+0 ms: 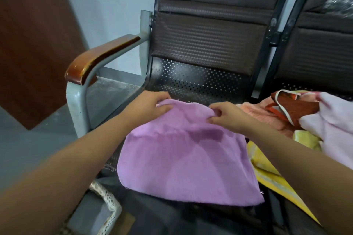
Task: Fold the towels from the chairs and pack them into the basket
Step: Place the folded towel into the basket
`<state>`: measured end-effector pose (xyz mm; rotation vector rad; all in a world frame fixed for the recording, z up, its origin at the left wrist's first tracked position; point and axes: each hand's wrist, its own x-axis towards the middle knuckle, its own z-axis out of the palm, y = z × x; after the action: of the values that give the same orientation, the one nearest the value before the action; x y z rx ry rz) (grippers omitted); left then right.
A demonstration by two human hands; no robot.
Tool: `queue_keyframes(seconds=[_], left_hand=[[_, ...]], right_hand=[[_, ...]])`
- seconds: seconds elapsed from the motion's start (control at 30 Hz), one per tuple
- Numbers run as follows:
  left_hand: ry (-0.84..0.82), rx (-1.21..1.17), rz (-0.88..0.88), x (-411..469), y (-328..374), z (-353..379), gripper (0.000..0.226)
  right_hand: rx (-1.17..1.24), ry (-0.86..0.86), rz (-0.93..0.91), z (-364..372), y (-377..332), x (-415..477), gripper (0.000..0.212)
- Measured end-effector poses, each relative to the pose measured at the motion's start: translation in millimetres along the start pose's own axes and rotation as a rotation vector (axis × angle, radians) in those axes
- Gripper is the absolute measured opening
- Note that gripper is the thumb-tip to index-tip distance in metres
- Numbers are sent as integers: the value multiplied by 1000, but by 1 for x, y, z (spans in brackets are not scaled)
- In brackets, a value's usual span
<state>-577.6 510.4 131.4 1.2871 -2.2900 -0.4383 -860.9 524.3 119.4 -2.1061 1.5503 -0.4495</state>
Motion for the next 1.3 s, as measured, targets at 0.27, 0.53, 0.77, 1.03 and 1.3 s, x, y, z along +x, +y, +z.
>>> queue_keyframes(seconds=[0.27,0.53,0.77,1.03,1.3], left_hand=[[-580,9,-154,-42,1,-22,22],[-463,-215,-271,-41,-12,-18,28],[-232,-10,-288,33,-42,23,13],[-402,205,-134,80,-94,98,24],[-350,244,-123,78,-105,111,27]], right_hand=[[631,-214,190,-8,9,-53,38],[358,-332,299,-5,28,-53,32],[-19,99,295,5,61,-10,35],[-297,60,199,47,108,44,16],[-285,-5,254,50,121,61,20]])
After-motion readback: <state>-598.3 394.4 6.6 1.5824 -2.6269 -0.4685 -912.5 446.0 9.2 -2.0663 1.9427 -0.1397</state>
